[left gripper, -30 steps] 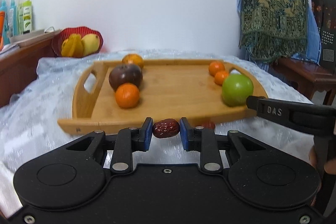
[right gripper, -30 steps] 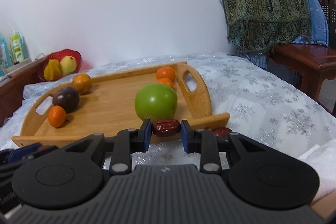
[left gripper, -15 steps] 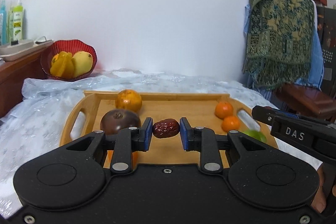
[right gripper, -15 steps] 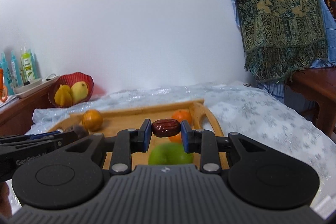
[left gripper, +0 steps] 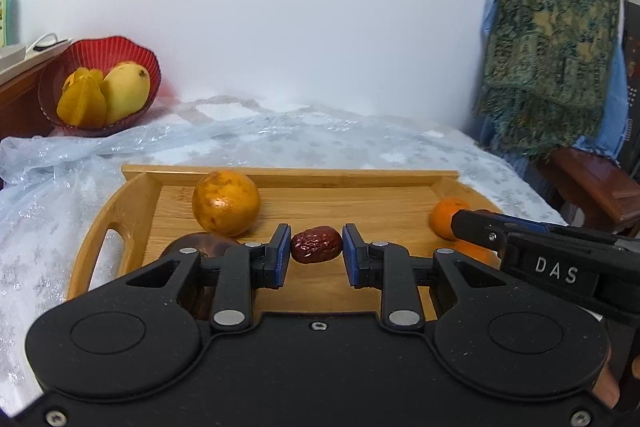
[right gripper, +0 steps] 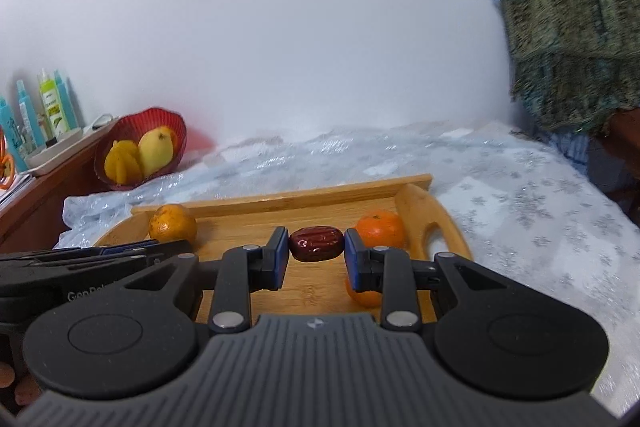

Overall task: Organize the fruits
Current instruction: 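Carry both red dates over the bamboo tray with both grippers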

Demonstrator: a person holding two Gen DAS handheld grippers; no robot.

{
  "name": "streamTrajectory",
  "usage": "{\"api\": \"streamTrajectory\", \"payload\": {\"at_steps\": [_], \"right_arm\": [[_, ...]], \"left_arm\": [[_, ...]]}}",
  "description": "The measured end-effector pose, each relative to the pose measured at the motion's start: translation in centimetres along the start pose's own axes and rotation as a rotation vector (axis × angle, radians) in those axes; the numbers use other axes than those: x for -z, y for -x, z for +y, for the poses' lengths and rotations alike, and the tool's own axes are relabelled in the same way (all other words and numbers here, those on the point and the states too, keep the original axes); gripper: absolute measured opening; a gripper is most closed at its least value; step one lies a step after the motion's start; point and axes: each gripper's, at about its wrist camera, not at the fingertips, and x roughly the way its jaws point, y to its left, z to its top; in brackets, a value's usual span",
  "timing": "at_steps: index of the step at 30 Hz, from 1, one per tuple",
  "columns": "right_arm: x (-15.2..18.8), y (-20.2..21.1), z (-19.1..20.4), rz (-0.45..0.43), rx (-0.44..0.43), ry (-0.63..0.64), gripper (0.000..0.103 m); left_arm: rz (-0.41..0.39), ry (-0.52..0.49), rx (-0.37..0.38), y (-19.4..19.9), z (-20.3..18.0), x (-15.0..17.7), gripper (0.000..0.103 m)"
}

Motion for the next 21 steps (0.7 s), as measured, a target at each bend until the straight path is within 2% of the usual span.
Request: {"api": "streamTrajectory", "payload": {"at_steps": [4, 9, 21], "right_arm": [[-0.8, -2.2, -0.5, 0.082, -0.015, -0.033, 0.034], [-1.6, -3.8, -0.3, 0.142, -0.026, -0.018, 0.034], [-2.1, -5.6, 0.0, 0.199, 0.0, -0.008, 0.035]], "left_arm": [[0.032, -0.001, 0.013, -1.5, 0.6, -0.4, 0.026], [0.075, -0.025, 0.014, -3.1, 0.8, -1.2, 0.026], [0.104, -0.03, 0.005, -4.6, 1.1, -1.2, 0.026]]}}
